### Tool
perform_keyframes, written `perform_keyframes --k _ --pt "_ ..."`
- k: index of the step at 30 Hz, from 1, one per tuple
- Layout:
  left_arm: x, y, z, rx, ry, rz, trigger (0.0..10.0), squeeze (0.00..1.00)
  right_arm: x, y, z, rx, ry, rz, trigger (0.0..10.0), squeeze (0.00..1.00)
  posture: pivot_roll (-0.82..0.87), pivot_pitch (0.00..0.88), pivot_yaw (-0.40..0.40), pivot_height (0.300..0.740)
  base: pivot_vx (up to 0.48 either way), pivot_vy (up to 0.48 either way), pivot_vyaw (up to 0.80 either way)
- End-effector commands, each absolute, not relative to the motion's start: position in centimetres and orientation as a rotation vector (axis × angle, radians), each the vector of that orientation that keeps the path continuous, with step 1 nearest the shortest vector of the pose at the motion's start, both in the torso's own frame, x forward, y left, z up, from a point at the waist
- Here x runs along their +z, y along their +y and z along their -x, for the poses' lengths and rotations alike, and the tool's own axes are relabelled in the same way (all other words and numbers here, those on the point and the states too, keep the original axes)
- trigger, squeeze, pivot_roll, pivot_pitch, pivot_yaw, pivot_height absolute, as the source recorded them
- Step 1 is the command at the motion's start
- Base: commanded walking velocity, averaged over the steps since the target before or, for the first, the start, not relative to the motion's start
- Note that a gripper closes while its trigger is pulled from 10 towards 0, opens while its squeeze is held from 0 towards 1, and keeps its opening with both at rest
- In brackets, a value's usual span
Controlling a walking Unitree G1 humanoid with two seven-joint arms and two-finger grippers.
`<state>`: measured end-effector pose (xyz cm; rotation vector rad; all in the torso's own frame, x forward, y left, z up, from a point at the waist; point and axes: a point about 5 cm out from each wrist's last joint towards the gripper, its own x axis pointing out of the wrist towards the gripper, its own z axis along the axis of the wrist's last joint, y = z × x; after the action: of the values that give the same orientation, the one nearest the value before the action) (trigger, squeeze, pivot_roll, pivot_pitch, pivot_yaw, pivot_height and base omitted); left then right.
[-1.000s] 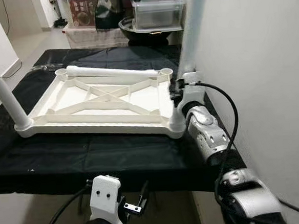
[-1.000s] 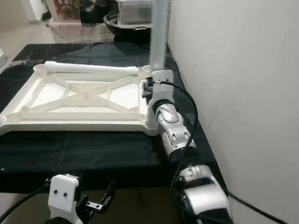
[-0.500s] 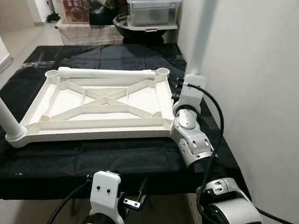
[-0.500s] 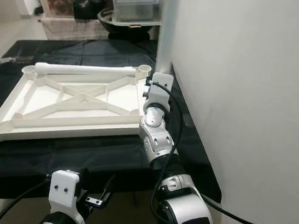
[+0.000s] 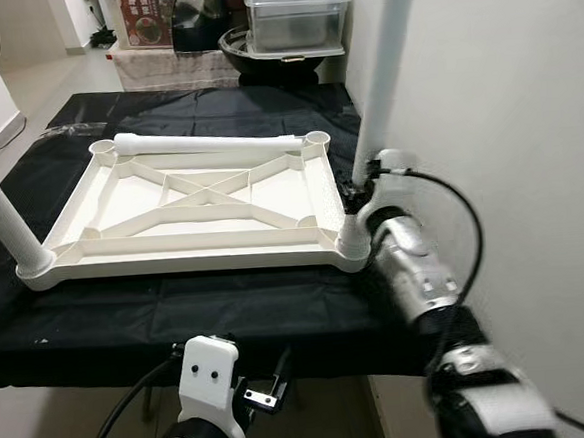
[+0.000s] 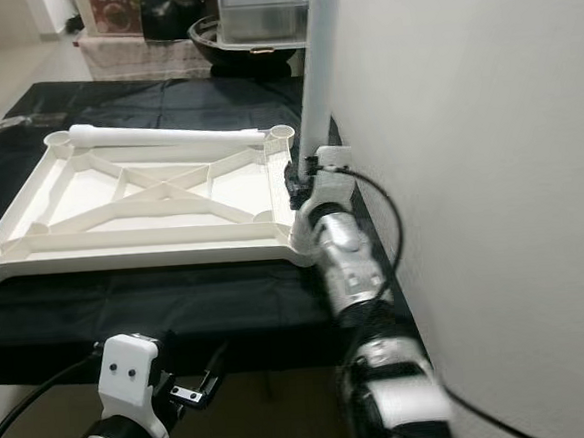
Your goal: Building children table
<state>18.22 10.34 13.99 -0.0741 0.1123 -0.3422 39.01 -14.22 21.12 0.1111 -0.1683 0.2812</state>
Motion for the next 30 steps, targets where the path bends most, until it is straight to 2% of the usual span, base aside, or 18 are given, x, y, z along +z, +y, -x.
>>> perform_keyframes --k 1,2,5,8,11,20,21,29,30 --pt "13.5 10.3 -18.2 -0.347 0.129 0.069 10.0 0.00 21.4 -13.9 -39.0 0.479 -0.165 -0.104 10.0 0.00 0.12 0.084 -0.055 0.740 0.000 0.000 0.00" --pt "13.5 10.3 -18.2 -0.347 0.129 0.069 10.0 0.00 21.4 -13.9 -39.0 0.479 -0.165 -0.104 10.0 0.00 0.12 0.084 -0.055 0.740 0.000 0.000 0.00" --pt "13.7 10.2 -18.2 -0.351 0.124 0.076 10.0 0.00 21.5 -12.6 -38.3 0.877 -0.078 -0.088 10.0 0.00 0.13 0.086 -0.061 0.740 0.000 0.000 0.00" --pt "13.7 10.2 -18.1 -0.352 0.123 0.077 10.0 0.00 21.6 -12.1 -38.0 0.986 -0.058 -0.086 10.0 0.00 0.13 0.087 -0.063 0.740 0.000 0.000 0.00" --pt "13.7 10.2 -18.0 -0.352 0.125 0.079 10.0 0.00 21.3 -10.8 -37.1 1.258 0.012 -0.031 10.0 0.00 0.14 0.092 -0.070 0.740 0.000 0.000 0.00" --pt "13.7 10.1 -17.8 -0.353 0.126 0.082 10.0 0.00 21.3 -9.8 -36.6 1.447 0.062 0.011 10.0 0.00 0.14 0.096 -0.072 0.740 0.000 0.000 0.00" --pt "13.7 10.1 -17.9 -0.353 0.126 0.083 10.0 0.00 21.7 -9.3 -36.7 1.437 0.029 -0.008 0.0 0.00 0.14 0.096 -0.072 0.740 0.000 0.000 0.00" --pt "13.7 10.1 -17.9 -0.353 0.127 0.082 10.0 0.00 21.6 -9.6 -37.2 1.272 -0.028 -0.033 0.0 0.00 0.14 0.096 -0.071 0.740 0.000 0.000 0.00" --pt "13.6 10.1 -17.9 -0.351 0.129 0.081 10.0 0.00 21.4 -10.0 -37.5 1.186 -0.038 -0.049 0.0 0.00 0.13 0.094 -0.069 0.740 0.000 0.000 0.00"
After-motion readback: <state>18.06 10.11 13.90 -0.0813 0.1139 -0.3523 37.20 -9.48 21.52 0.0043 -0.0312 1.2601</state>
